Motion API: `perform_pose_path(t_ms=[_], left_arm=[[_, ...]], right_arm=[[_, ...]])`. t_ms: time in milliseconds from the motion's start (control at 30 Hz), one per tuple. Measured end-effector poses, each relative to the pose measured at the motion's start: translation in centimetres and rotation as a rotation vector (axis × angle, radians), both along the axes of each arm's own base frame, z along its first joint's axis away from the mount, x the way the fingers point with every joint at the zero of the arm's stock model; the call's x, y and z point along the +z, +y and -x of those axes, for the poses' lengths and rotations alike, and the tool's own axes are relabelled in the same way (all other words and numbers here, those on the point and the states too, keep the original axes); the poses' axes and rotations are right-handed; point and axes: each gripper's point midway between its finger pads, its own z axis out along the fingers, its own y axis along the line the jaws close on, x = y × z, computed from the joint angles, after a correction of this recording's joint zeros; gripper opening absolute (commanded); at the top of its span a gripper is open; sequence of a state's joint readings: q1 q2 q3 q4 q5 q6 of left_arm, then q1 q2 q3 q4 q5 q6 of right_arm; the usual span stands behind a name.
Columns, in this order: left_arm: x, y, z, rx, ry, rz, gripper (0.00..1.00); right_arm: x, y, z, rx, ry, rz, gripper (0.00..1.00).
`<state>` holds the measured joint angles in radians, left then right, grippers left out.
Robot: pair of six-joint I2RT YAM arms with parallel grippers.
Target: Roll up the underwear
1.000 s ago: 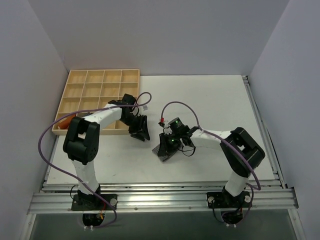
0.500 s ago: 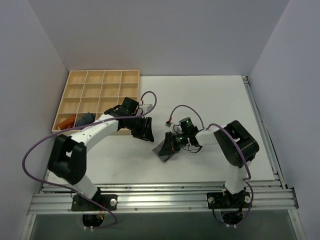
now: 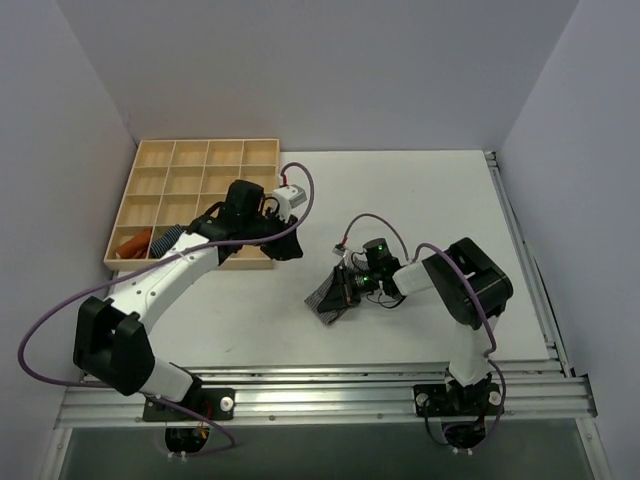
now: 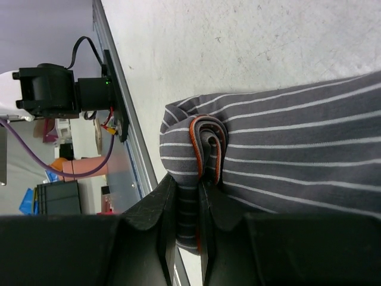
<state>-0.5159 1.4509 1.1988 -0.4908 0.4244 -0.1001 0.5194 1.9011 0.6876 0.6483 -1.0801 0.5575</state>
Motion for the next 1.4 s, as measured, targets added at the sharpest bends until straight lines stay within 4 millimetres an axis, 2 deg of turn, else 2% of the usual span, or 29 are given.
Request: perform_pose_path(t_ms=[67, 100, 233, 433, 500, 733, 900, 1100, 1267, 1400], left_arm=[[-0.3, -0.7, 0.6, -0.144, -0.033, 0.009, 0.33], [-0.8, -1.0, 0.9, -0.206, -0.035, 0.003, 0.37], [-3.6, -1.9, 2.9, -0.434, 0.006, -0.020, 0.43], [-7.5, -2.2, 5.1, -0.643, 0.103, -0.039, 0.44], [-8.0, -2.3, 5.6, -0.675, 0.121, -0.029, 0.46], [-7.9, -3.5, 6.8, -0.740, 0.119, 0.030, 0.48], [-9.0, -4.3, 8.1, -0.806, 0.130, 0.035, 0.48], [-10.3, -5.0, 9.4, -0.873, 0.139, 0.033, 0.49], [-12.1, -5.4, 10.3, -0.897, 0.190, 0.019, 0.51], [-12.9, -5.7, 10.5, -0.907, 0.208, 0.004, 0.52]], right_arm=[[0.0, 0.0, 0.0, 0.006, 0.008, -0.011, 0.01], [0.0, 0.0, 0.1, 0.010, 0.013, -0.017, 0.01], [0.0, 0.2, 0.4, 0.031, 0.037, -0.037, 0.01], [-0.1, 0.0, 0.9, 0.029, 0.059, -0.046, 0.01], [-0.2, -0.3, 1.5, 0.025, 0.078, -0.046, 0.01], [-0.3, -1.2, 3.3, 0.011, 0.110, -0.049, 0.02], [-0.2, -1.6, 4.1, 0.001, 0.122, -0.053, 0.01], [-0.2, -1.6, 4.2, -0.004, 0.127, -0.056, 0.01], [-0.1, -1.6, 4.1, -0.004, 0.124, -0.058, 0.01], [-0.1, -1.6, 4.1, -0.004, 0.124, -0.058, 0.01]])
